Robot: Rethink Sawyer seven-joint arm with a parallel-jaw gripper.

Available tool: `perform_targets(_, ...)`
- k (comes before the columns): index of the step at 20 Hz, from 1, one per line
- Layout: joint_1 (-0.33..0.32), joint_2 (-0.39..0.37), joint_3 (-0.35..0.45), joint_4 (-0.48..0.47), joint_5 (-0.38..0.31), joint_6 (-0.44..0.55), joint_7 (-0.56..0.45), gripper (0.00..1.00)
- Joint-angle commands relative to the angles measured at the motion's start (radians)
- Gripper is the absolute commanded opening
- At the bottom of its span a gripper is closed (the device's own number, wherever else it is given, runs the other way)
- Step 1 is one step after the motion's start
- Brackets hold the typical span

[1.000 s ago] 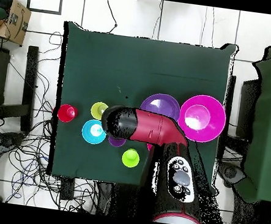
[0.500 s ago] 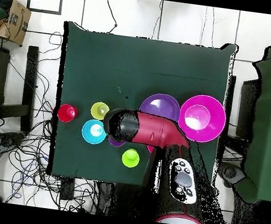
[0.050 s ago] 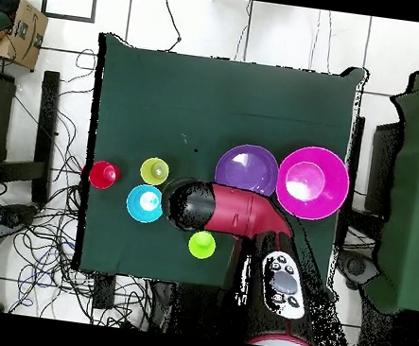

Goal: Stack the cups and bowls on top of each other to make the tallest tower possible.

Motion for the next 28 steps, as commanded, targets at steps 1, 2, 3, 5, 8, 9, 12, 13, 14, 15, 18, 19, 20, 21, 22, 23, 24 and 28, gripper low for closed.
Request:
perform_targets(1, -0.010, 0.002, 0.080, 0.076, -0.085, 0.045, -0.074, 1.00)
perform_targets(2, -0.013, 0.003, 0.086, 0.080, -0.088, 0.039, -0.076, 1.00)
perform_targets(3, -0.010, -0.001, 0.081, 0.089, -0.083, 0.033, -0.060, 1.00)
perform_targets(5, -0.013, -0.001, 0.082, 0.093, -0.083, 0.026, -0.052, 1.00)
perform_targets(8, -0.027, 0.004, 0.088, 0.092, -0.088, 0.025, -0.058, 1.00)
perform_targets(9, -0.034, 0.003, 0.089, 0.096, -0.089, 0.024, -0.061, 1.00)
perform_targets(12, -0.047, 0.013, 0.093, 0.088, -0.093, 0.022, -0.064, 1.00)
perform_targets(13, -0.054, 0.010, 0.095, 0.087, -0.087, 0.027, -0.063, 1.00)
perform_targets(14, -0.060, 0.007, 0.096, 0.087, -0.080, 0.031, -0.061, 1.00)
perform_targets(15, -0.070, -0.008, 0.100, 0.080, -0.070, 0.057, -0.069, 1.00)
perform_targets(18, -0.086, -0.043, 0.102, 0.056, -0.060, 0.128, -0.093, 1.00)
perform_targets(19, -0.090, -0.053, 0.102, 0.042, -0.059, 0.155, -0.100, 1.00)
perform_targets(20, -0.092, -0.058, 0.102, 0.034, -0.061, 0.169, -0.102, 1.00)
perform_targets(21, -0.096, -0.062, 0.107, 0.025, -0.061, 0.189, -0.109, 1.00)
perform_targets(22, -0.099, -0.065, 0.109, 0.020, -0.064, 0.198, -0.112, 1.00)
perform_targets(23, -0.104, -0.062, 0.115, 0.006, -0.065, 0.213, -0.118, 1.00)
perform_targets(24, -0.106, -0.063, 0.117, 0.003, -0.067, 0.216, -0.118, 1.00)
perform_targets(28, -0.109, -0.041, 0.124, -0.018, -0.079, 0.213, -0.107, 1.00)
